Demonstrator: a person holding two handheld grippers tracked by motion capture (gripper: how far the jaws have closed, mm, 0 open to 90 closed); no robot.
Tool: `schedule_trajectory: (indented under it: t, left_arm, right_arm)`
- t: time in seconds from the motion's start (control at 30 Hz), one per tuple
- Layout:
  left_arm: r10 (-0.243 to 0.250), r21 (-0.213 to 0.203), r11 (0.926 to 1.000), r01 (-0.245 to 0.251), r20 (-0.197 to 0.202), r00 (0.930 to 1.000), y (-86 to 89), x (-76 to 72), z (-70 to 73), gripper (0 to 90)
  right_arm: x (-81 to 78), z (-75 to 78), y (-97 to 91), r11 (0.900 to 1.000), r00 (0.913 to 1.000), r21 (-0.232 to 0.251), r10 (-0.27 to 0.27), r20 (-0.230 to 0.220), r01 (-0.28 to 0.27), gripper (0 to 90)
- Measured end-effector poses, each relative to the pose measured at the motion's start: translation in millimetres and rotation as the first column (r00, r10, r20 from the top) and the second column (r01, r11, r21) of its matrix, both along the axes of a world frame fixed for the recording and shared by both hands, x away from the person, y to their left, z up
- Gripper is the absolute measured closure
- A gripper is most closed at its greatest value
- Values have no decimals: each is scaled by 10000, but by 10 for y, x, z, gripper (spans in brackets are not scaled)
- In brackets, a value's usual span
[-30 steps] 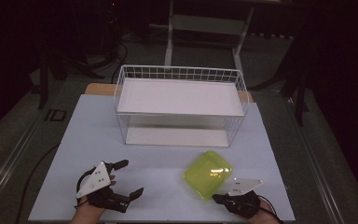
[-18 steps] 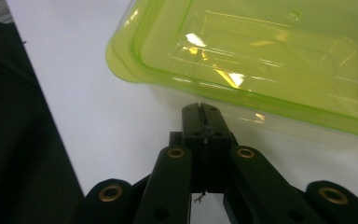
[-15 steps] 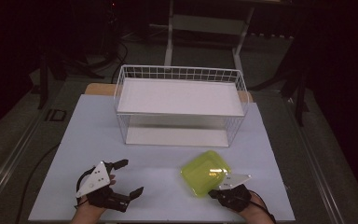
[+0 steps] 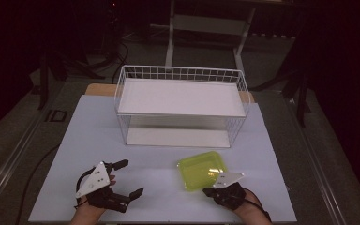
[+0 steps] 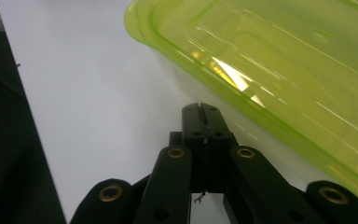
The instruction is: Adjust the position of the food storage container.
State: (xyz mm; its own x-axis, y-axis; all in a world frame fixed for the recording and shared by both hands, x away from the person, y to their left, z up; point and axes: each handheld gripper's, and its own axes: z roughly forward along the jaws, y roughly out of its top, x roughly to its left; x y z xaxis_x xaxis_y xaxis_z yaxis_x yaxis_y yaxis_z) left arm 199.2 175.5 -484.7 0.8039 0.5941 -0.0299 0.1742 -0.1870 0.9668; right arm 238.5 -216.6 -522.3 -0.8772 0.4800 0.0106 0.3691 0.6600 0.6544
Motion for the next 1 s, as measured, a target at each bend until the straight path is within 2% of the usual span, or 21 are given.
schedule_trajectory:
  t: [0.07,0.13,0.17,0.2,0.23,0.27,0.33,0.43,0.57,0.63,0.67,0.8,1.0]
  left_arm:
    - [67,-60,10000,-67,-37,10000,15,12,-6,22]
    - [91,-97,9999,-92,-58,9999,24,19,-9,22]
    - [94,-98,9999,-95,-58,9999,26,20,-9,22]
    - [90,-97,9999,-90,-53,9999,26,18,-9,22]
    - [90,-97,9999,-90,-53,9999,26,18,-9,22]
    - [95,-102,9999,-95,-49,9999,25,14,-9,22]
    - [113,-84,9999,-113,-63,9999,28,12,-11,22]
    - [116,-68,9999,-117,-64,9999,30,13,-10,22]
    - [113,-57,9999,-113,-66,9999,32,14,-11,22]
    - [119,-45,9999,-119,-69,9999,29,13,-11,22]
    - [124,-43,9999,-124,-87,9999,27,12,-11,22]
    - [101,-1,9999,-101,-118,9999,20,2,-16,22]
    - [151,-53,9999,-152,-132,9998,25,-3,-18,22]
  right_arm:
    - [-4,14,-68,9999,9999,0,-121,53,121,900]
    - [3,29,-225,9988,9988,-81,-472,117,473,900]
    - [30,32,-389,9953,9954,-150,-953,113,955,900]
    - [53,31,-465,9925,9926,-177,-1203,162,1206,900]
    - [53,31,-465,9925,9926,-177,-1203,162,1206,900]
    - [132,25,-594,9845,9847,-291,-1718,304,1727,900]
    - [205,16,-655,9767,9766,-348,-2099,474,2116,900]
    - [336,-17,-698,9685,9678,-204,-2471,478,2482,900]
    - [411,-58,-668,9697,9696,-226,-2424,348,2432,900]
    - [417,-72,-624,9737,9736,-202,-2261,300,2267,900]
    - [406,-74,-594,9781,9779,-71,-2079,216,2081,900]
    - [361,-84,-553,9824,9825,-76,-1864,51,1864,900]
    - [316,-110,-494,9857,9857,70,-1686,27,1685,900]
